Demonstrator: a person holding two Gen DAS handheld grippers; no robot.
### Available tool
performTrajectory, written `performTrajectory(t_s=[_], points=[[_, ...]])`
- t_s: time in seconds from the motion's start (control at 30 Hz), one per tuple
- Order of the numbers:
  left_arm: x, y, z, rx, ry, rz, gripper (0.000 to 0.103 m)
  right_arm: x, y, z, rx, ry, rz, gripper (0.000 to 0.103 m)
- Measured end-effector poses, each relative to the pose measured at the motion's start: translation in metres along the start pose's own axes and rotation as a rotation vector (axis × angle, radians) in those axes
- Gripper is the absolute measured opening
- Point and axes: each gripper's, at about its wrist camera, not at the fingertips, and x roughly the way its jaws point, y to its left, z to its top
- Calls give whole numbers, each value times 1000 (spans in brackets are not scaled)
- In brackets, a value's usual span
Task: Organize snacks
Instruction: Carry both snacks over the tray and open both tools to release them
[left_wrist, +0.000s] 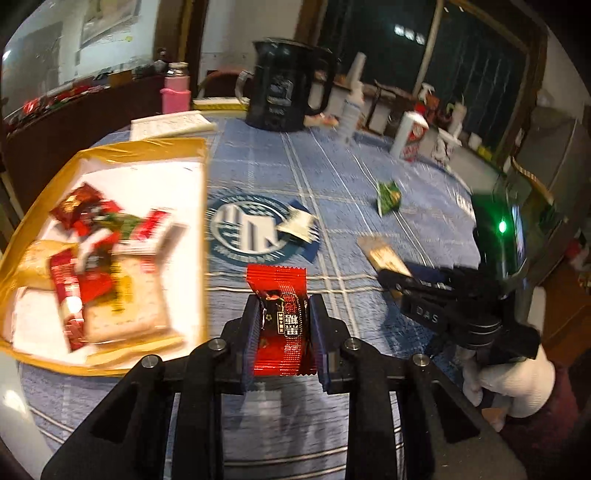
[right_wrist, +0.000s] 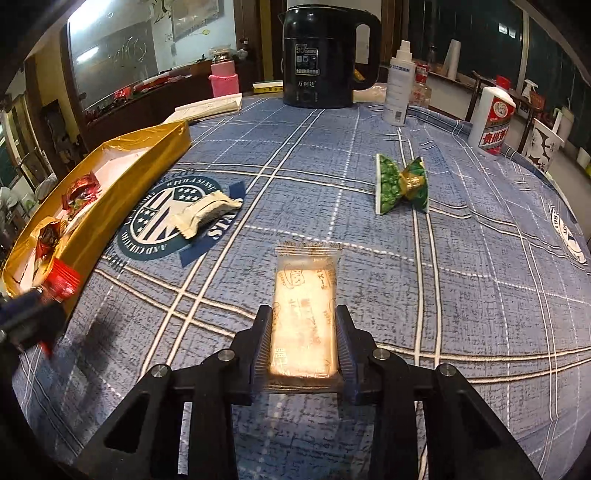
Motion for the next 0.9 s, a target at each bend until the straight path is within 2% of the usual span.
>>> performTrajectory(t_s=[0.17, 0.33, 0.47, 0.63, 0.9], points=[[-20, 49, 12, -78, -40, 15, 23, -15, -5, 2, 63, -39, 54, 34], [-31, 101, 39, -121, -67, 101, 23, -44, 10, 28, 74, -103, 165, 34], [-19, 148, 63, -203, -42, 115, 23, -51, 49, 51, 22, -111, 257, 34], [5, 186, 71, -280, 1, 127, 23, -38, 115, 67, -49, -64, 355, 34], [28, 208, 66, -340, 52, 89, 24, 0, 186, 90, -123, -7, 363, 34]])
